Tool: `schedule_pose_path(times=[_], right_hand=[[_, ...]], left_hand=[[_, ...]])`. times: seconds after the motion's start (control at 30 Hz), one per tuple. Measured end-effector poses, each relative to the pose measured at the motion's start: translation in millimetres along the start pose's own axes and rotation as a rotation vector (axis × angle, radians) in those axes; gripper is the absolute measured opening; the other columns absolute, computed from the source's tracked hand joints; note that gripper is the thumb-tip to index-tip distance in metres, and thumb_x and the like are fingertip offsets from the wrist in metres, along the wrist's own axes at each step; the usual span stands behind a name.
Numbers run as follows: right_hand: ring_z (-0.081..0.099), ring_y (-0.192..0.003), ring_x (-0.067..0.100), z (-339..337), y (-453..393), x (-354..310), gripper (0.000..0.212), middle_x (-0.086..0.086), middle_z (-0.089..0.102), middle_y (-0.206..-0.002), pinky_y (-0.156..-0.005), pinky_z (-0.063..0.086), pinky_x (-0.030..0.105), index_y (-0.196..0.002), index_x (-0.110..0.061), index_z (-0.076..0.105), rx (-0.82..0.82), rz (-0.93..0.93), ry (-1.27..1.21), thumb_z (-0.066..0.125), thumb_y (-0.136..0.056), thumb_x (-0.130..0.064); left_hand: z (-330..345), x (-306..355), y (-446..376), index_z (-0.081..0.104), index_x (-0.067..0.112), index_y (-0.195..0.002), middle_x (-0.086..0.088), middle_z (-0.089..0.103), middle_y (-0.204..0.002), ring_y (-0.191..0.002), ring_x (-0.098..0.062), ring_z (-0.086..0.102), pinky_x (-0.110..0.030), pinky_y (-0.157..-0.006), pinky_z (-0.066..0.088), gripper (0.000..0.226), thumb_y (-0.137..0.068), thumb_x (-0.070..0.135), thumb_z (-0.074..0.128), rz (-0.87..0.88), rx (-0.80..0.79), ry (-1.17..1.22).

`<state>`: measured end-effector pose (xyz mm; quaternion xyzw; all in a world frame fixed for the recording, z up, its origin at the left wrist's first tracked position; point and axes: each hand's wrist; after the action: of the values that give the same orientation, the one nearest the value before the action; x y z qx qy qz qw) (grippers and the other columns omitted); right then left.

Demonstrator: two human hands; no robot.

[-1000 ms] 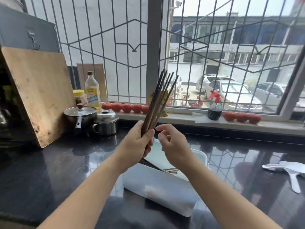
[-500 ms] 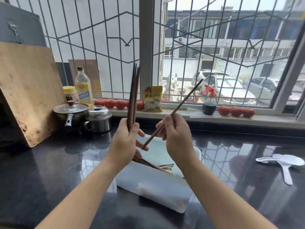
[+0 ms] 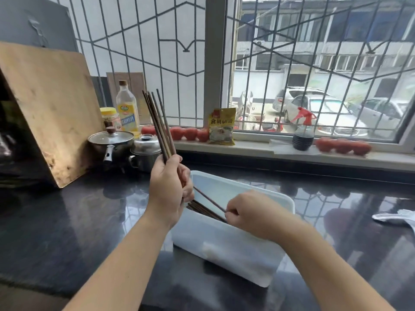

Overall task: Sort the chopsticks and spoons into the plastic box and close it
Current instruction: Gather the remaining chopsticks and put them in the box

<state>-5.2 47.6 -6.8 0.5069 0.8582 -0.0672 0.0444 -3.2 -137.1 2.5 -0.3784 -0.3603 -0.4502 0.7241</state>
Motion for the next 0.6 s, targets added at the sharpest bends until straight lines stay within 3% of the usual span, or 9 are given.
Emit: schedule_pose_path(times=[0.17,0.23,0.37,0.47,0.53,0.6], right_hand=[[0.057,-0.079,0.028,3,-6,4,0.026,0.001,0.057,-0.072,-0.061,0.045,0.031,-0.064,-0.018,0.058,-0.214,0.101,0.013,0.054,-0.090,-0.021],[0.061,-0.085,0.027,4,-6,6,0.020,0.002,0.065,-0.086,-0.071,0.052,0.035,-0.079,-0.017,0.067,-0.094,0.103,0.031,0.054,-0.091,-0.025],[0.056,-0.079,0.020,2,-4,5,0.023,-0.003,0.065,-0.083,-0.067,0.043,0.035,-0.081,-0.018,0.064,0.263,0.065,-0.027,0.051,-0.098,-0.026],[0.059,-0.073,0.011,-13,-3,1,0.016,-0.011,0.067,-0.083,-0.066,0.049,0.032,-0.093,-0.024,0.068,0.520,0.077,-0.429,0.055,-0.101,-0.028],[0.063,-0.068,0.011,-24,-3,-5,0.013,-0.007,0.068,-0.088,-0.063,0.055,0.032,-0.106,-0.027,0.065,0.491,0.066,-0.797,0.054,-0.103,-0.031],[0.063,-0.064,0.015,-25,-4,-13,0.013,-0.005,0.068,-0.087,-0.059,0.054,0.032,-0.108,-0.023,0.065,0.470,0.009,-0.992,0.054,-0.104,-0.025]], left_hand=[[-3,-2,0,0.043,0.014,-0.101,-0.003,0.045,-0.065,-0.041,-0.015,0.033,-0.026,-0.041,0.031,0.010,-0.110,0.018,0.041,0.005,-0.090,-0.101],[-5,-5,-1,0.046,0.013,-0.103,-0.004,0.049,-0.070,-0.044,-0.016,0.037,-0.029,-0.044,0.034,0.010,-0.110,0.019,0.043,0.028,-0.135,-0.157],[-3,-8,1,0.050,0.008,-0.106,-0.005,0.057,-0.074,-0.049,-0.022,0.048,-0.030,-0.045,0.039,0.011,-0.109,0.018,0.048,0.080,-0.276,-0.348],[-2,-6,5,0.053,0.011,-0.103,-0.005,0.062,-0.074,-0.050,-0.024,0.051,-0.027,-0.045,0.038,0.007,-0.107,0.016,0.052,0.082,-0.410,-0.409],[-3,-4,4,0.056,0.013,-0.104,-0.007,0.064,-0.075,-0.051,-0.026,0.052,-0.027,-0.045,0.038,0.004,-0.107,0.016,0.053,0.067,-0.484,-0.422],[-3,-3,2,0.059,0.015,-0.109,-0.008,0.066,-0.077,-0.051,-0.026,0.053,-0.028,-0.045,0.038,0.005,-0.106,0.015,0.054,0.051,-0.542,-0.450]])
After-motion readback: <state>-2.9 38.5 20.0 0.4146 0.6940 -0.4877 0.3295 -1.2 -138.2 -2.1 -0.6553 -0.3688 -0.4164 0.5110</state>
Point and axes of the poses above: each hand's wrist, its own y-axis away from the middle knuckle, its own z-axis out of the palm, x = y × z
